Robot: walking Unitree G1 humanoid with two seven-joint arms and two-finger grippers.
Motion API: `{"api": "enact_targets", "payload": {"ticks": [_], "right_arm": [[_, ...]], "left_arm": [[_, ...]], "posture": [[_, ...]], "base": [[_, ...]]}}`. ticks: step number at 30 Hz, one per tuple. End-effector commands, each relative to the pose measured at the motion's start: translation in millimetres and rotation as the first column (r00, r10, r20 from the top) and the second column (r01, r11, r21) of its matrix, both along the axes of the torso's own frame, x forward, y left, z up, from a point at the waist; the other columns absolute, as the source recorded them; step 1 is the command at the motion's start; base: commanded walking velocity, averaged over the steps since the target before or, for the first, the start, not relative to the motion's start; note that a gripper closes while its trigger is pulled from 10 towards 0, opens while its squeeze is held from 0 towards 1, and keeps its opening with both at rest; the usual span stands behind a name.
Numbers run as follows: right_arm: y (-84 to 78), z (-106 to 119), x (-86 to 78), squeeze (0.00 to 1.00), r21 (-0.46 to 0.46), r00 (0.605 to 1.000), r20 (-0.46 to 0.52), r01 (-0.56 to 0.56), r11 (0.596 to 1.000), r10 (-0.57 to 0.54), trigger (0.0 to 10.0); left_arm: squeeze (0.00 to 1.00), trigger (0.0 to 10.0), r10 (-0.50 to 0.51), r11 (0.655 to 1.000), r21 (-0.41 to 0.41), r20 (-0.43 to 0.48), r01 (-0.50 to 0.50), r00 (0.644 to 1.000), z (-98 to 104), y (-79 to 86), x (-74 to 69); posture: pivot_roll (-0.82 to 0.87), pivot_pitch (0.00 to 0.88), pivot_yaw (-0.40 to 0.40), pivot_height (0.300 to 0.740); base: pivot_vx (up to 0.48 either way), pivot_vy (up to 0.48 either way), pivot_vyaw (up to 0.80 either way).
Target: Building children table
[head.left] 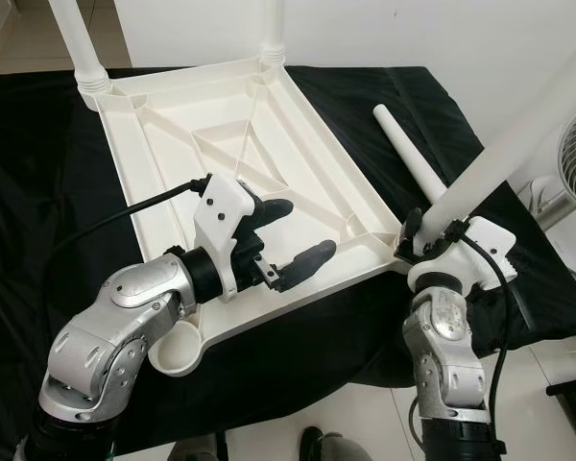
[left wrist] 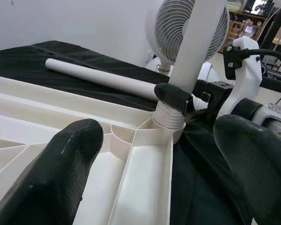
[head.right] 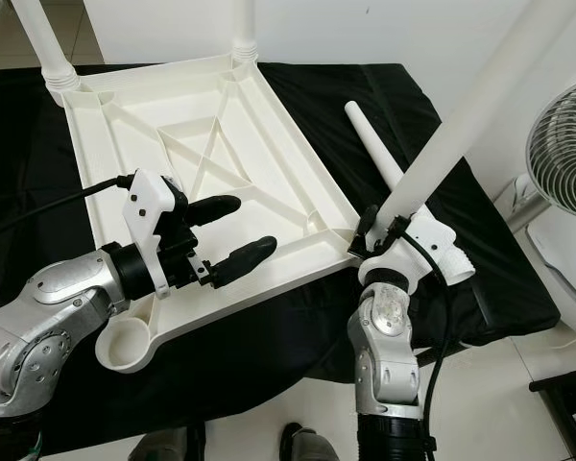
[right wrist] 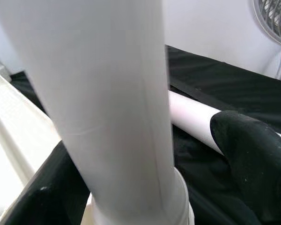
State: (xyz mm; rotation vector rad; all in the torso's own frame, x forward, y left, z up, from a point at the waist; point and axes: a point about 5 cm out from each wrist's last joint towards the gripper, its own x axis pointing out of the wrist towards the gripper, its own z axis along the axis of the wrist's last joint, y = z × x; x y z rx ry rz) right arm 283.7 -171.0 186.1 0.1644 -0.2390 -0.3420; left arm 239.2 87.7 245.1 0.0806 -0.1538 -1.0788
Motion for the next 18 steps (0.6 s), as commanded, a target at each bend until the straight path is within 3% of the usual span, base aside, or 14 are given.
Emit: {"api": "enact_targets", "payload": {"ticks": [1, 8, 18], "right_arm": [[-7.6, -1, 0.4, 0.0, -0.011, 0.999, 0.001, -0.041, 0.999, 0.041, 10.0], [-14.1, 3, 4.0, 0.0, -0.042, 0.995, 0.003, -0.1, 0.994, 0.101, 10.0], [-25.7, 7, 10.5, 0.0, -0.121, 0.958, -0.018, -0.287, 0.95, 0.287, 10.0]], "left_arm": [[0.0, 10.0, 0.044, 0.999, -0.006, 0.004, -0.044, 0.999, 0, -1.9, 0.5], [0.0, 10.0, 0.045, 0.999, -0.008, 0.004, -0.045, 0.999, 0, -2.1, 0.8], [0.0, 10.0, 0.037, 0.999, 0.001, -0.004, -0.037, 0.999, -2, -2.4, -0.4]], "posture": [[0.07, 0.189, -0.047, 0.74], [0.06, 0.195, -0.053, 0.74], [0.06, 0.201, -0.047, 0.74]], "base": [[0.0, 0.0, 0.0], [0.0, 0.0, 0.0], [0.0, 0.0, 0.0]]}}
